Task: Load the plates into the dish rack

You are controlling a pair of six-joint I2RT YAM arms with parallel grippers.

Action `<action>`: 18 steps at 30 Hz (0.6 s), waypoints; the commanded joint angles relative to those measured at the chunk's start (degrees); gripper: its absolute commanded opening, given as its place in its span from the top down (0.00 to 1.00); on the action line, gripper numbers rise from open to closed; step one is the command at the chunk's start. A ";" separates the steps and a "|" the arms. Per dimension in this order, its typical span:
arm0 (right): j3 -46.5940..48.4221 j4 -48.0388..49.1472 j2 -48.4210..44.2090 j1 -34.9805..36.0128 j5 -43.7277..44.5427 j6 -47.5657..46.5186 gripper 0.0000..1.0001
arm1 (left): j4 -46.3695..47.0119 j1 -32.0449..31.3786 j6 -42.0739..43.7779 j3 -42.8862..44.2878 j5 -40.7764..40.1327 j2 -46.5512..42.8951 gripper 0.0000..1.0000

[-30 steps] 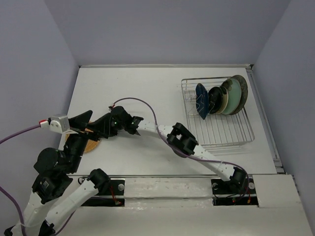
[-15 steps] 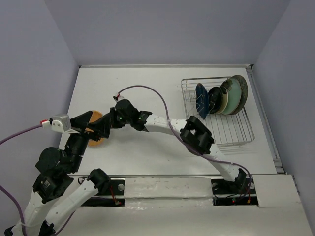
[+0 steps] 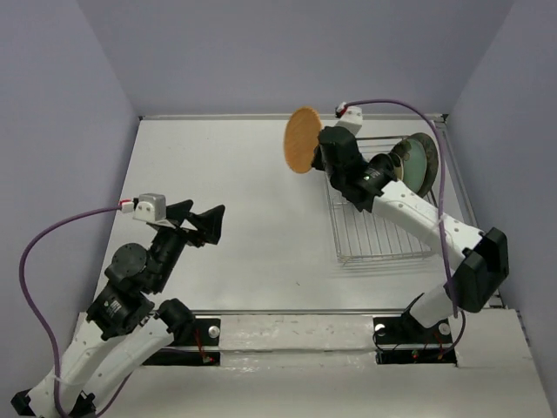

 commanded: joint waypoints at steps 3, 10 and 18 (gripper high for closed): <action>-1.23 -13.55 -8.84 -2.55 22.33 -6.33 0.93 | 5.59 -0.06 -0.53 -3.65 2.22 3.40 0.01; 3.25 -23.31 -7.89 -3.34 28.41 -6.33 0.93 | 5.94 -0.06 -0.18 -4.62 3.63 3.23 0.01; 7.82 -34.75 -5.51 -3.87 31.40 -2.72 0.93 | 5.59 -0.06 1.05 -4.89 4.15 1.29 0.01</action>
